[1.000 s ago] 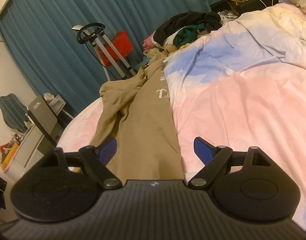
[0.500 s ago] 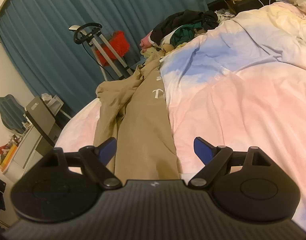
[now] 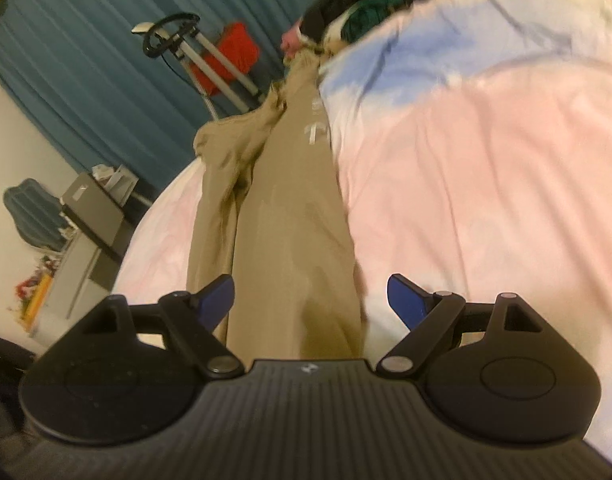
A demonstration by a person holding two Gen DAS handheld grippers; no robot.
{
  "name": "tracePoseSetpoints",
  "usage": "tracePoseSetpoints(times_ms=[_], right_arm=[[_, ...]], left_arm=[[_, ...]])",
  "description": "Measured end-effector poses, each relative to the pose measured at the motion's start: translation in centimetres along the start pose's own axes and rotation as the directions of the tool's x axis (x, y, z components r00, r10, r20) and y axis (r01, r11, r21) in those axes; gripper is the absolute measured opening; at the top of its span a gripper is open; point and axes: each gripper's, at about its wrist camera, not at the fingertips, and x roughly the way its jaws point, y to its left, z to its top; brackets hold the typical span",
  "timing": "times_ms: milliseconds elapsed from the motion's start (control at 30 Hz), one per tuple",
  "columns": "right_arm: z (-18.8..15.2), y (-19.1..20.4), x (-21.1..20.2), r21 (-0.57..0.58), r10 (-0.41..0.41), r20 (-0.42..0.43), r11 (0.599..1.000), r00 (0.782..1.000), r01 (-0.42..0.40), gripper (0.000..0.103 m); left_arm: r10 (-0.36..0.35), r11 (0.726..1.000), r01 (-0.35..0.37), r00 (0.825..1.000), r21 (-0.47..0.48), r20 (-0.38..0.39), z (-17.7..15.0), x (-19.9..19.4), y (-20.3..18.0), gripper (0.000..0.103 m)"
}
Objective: Fold clothes
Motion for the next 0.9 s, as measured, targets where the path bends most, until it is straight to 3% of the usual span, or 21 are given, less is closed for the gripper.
tracePoseSetpoints(times_ms=[67, 233, 300, 367, 400, 433, 467, 500, 633, 767, 900], right_arm=[[-0.5, -0.7, 0.6, 0.03, 0.0, -0.044, 1.0, 0.999, 0.001, 0.071], [-1.9, -2.3, 2.0, 0.106, 0.013, -0.156, 0.994, 0.988, 0.004, 0.067], [-2.8, -2.6, 2.6, 0.133, 0.044, -0.201, 0.991, 0.979, -0.017, 0.067], [-3.3, -2.5, 2.4, 0.154, 0.087, -0.212, 0.987, 0.974, -0.054, 0.067], [-3.5, -2.6, 2.2, 0.182, 0.125, -0.219, 0.98, 0.968, -0.086, 0.066], [-3.8, -2.7, 2.1, 0.224, 0.179, -0.227, 0.966, 0.957, -0.128, 0.062], [-4.0, -2.8, 1.9, 0.266, 0.233, -0.232, 0.949, 0.944, -0.169, 0.05], [-4.3, -2.8, 1.7, 0.285, 0.262, -0.234, 0.939, 0.936, -0.191, 0.045], [-5.3, -1.8, 0.5, 0.226, 0.207, -0.23, 0.962, 0.951, -0.155, 0.045], [-5.2, -2.5, 1.2, 0.241, 0.137, -0.247, 0.968, 0.959, -0.076, 0.045], [-5.5, -2.9, 2.5, 0.243, 0.116, -0.262, 0.969, 0.958, -0.051, 0.043]], left_arm=[[0.011, 0.996, -0.013, 1.0, -0.087, -0.024, 0.8, 0.9, 1.3, 0.058], [-0.088, 0.973, 0.056, 0.986, -0.223, -0.139, 0.9, 3.7, 3.4, 0.06], [-0.118, 0.964, 0.077, 0.982, -0.252, -0.148, 0.8, 3.5, 3.7, 0.057], [-0.146, 0.954, 0.094, 0.975, -0.286, -0.169, 0.5, 3.3, 4.1, 0.045], [-0.161, 0.948, 0.101, 0.971, -0.302, -0.179, 0.3, 3.1, 4.3, 0.023], [-0.177, 0.939, 0.111, 0.967, -0.324, -0.182, 0.1, 2.8, 4.6, 0.007], [-0.191, 0.928, 0.127, 0.969, -0.35, -0.156, -0.1, 2.1, 5.1, 0.006], [-0.204, 0.916, 0.144, 0.971, -0.376, -0.126, -0.2, 1.5, 5.6, 0.005], [-0.243, 0.87, 0.197, 0.969, -0.451, -0.046, -0.6, -0.4, 7.0, 0.004], [-0.216, 0.871, 0.15, 0.972, -0.468, -0.092, -1.1, 0.1, 7.3, 0.005], [-0.225, 0.871, 0.117, 0.959, -0.478, -0.175, -1.3, 2.2, 7.4, 0.034]])
